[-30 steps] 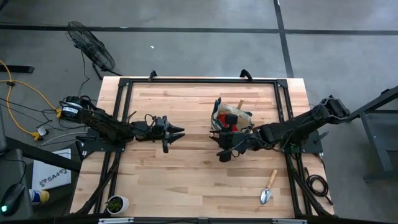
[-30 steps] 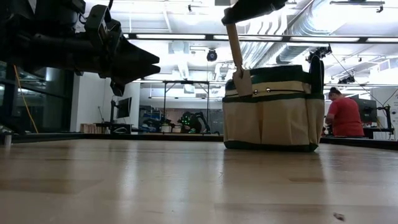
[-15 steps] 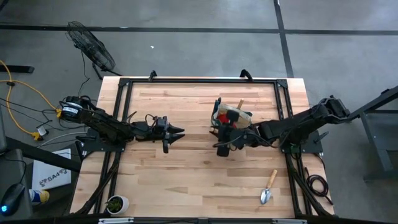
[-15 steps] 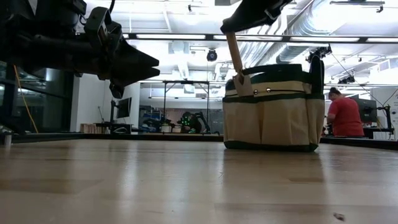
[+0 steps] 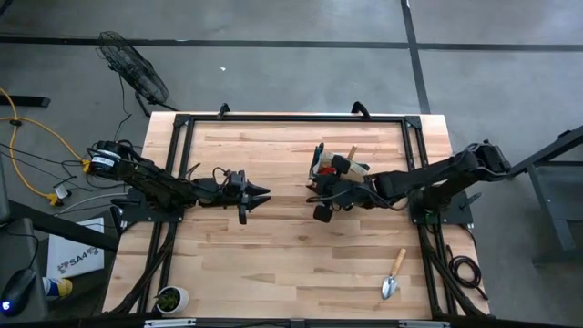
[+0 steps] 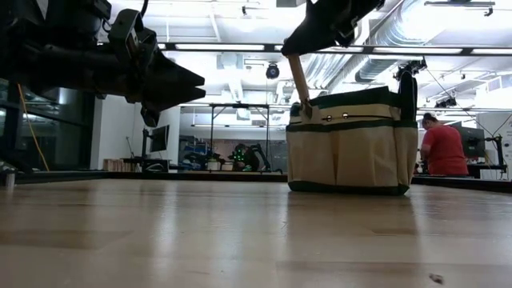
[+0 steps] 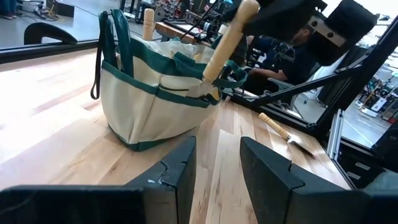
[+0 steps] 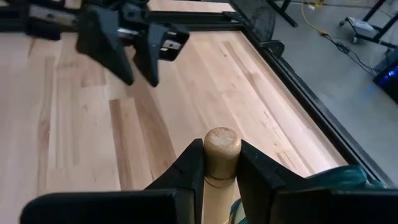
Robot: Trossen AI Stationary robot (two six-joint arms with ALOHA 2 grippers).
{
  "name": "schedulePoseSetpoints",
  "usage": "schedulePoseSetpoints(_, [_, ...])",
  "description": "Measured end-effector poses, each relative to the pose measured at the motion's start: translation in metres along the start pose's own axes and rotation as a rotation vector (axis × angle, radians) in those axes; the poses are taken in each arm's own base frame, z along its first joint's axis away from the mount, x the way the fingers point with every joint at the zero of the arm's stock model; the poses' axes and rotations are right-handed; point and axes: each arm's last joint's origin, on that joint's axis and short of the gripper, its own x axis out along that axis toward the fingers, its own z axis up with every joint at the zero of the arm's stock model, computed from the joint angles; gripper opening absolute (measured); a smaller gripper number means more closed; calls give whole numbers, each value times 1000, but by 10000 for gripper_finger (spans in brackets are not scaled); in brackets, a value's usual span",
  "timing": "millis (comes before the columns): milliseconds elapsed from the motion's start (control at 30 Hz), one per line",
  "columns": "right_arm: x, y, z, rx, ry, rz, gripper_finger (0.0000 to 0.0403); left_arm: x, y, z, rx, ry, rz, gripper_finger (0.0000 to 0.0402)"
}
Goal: Pick & Place Garden tools in Gardening bag
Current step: Put the left trowel into the gardening bag
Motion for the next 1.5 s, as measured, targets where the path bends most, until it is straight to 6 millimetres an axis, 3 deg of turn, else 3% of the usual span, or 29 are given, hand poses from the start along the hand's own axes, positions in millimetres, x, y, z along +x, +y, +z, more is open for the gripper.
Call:
schedulePoseSetpoints(600, [22,-6,-10,22,71,-39,59,0,1,-2,-14,21,16,122])
schedulePoseSetpoints(1500, [21,-8,-12,-84,92,-67,59,0,2,-3,-14,32,22,122])
